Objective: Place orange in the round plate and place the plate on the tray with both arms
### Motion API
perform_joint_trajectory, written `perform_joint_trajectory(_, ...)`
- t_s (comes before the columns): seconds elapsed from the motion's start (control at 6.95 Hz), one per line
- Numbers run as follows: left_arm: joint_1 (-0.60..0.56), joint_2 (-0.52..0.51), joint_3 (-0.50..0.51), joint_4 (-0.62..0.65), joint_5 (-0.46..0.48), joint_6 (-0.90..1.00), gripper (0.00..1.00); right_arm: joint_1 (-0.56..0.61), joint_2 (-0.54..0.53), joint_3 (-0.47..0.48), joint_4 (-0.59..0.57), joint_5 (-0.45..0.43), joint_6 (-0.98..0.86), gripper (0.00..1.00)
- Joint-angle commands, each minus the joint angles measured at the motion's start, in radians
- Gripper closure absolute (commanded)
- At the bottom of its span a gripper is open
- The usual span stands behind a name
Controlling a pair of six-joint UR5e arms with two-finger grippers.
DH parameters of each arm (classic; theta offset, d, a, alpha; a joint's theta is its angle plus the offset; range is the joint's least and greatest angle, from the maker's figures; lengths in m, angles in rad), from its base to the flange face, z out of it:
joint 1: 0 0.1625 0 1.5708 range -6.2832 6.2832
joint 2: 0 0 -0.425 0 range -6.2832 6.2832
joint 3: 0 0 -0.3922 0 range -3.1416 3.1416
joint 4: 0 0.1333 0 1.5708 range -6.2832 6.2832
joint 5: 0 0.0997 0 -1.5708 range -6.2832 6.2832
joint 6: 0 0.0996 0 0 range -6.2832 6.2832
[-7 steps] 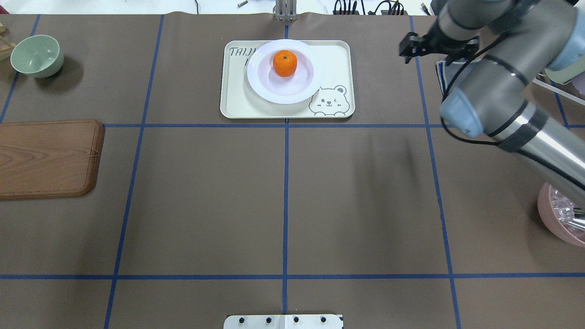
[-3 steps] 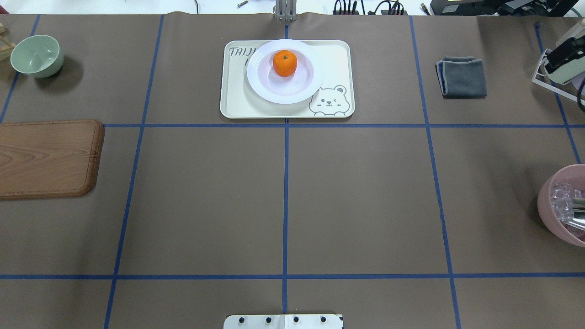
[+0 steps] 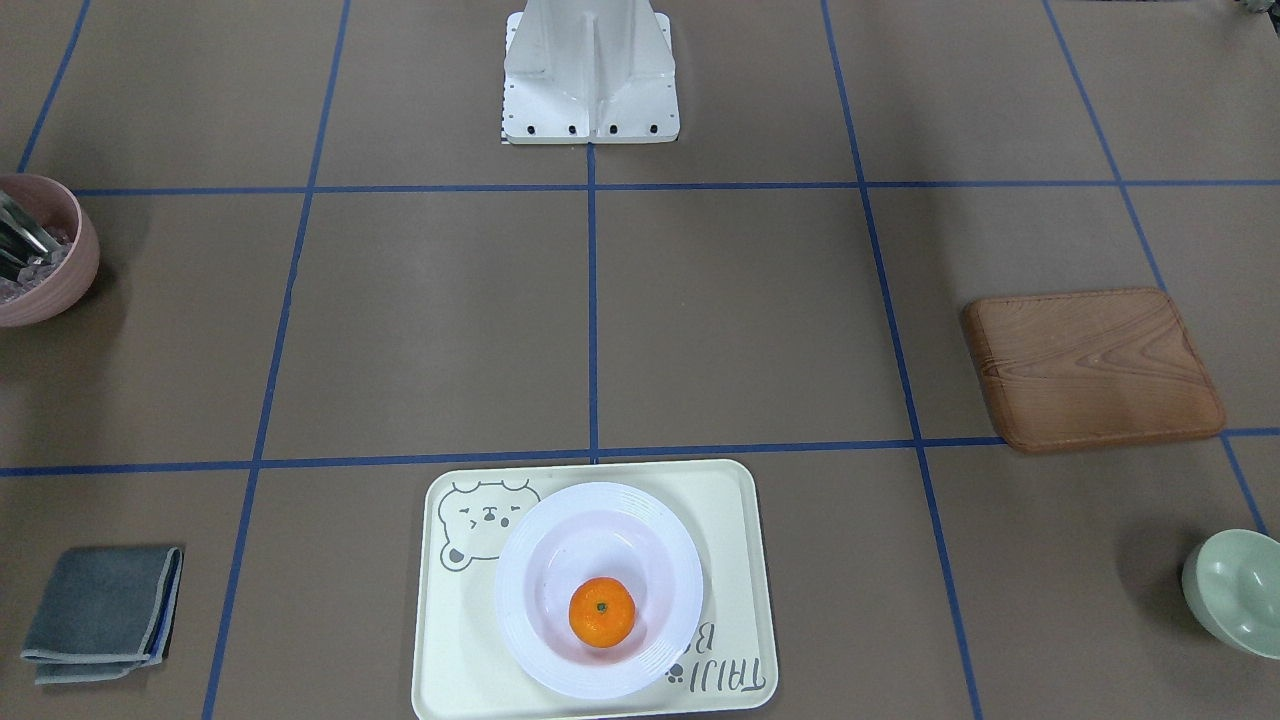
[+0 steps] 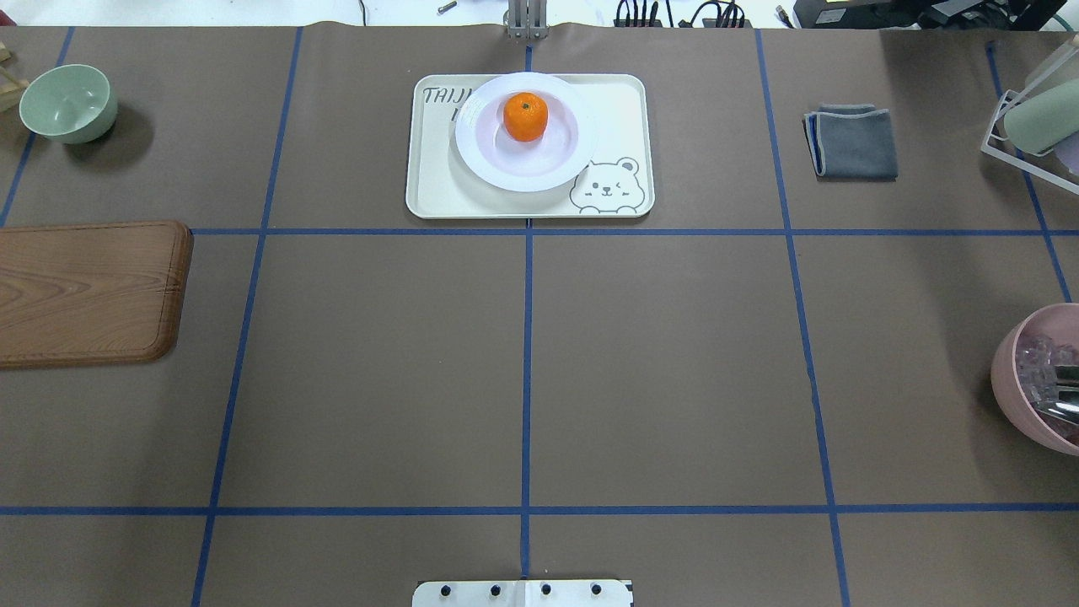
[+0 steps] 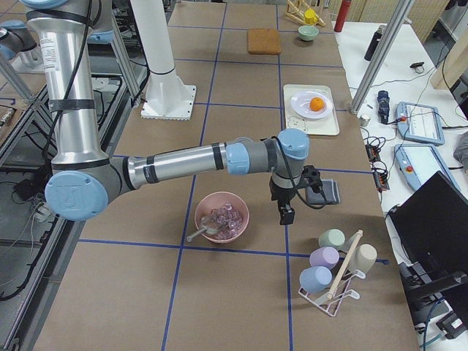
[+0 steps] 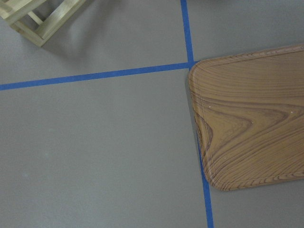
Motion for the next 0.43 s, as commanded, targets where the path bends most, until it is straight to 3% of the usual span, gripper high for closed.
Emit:
perform_joint_trajectory(0.0, 0.001, 0.018, -0.008, -0.004, -0.006, 0.008, 0.02, 0.023, -0.064, 0.022, -0.001, 0.005, 0.0, 0.0)
perform_joint_trajectory(0.29, 0.002, 0.018, -0.021, -0.001, -0.006, 0.008, 0.02, 0.023, -0.064, 0.02, 0.001, 0.005, 0.0, 0.0)
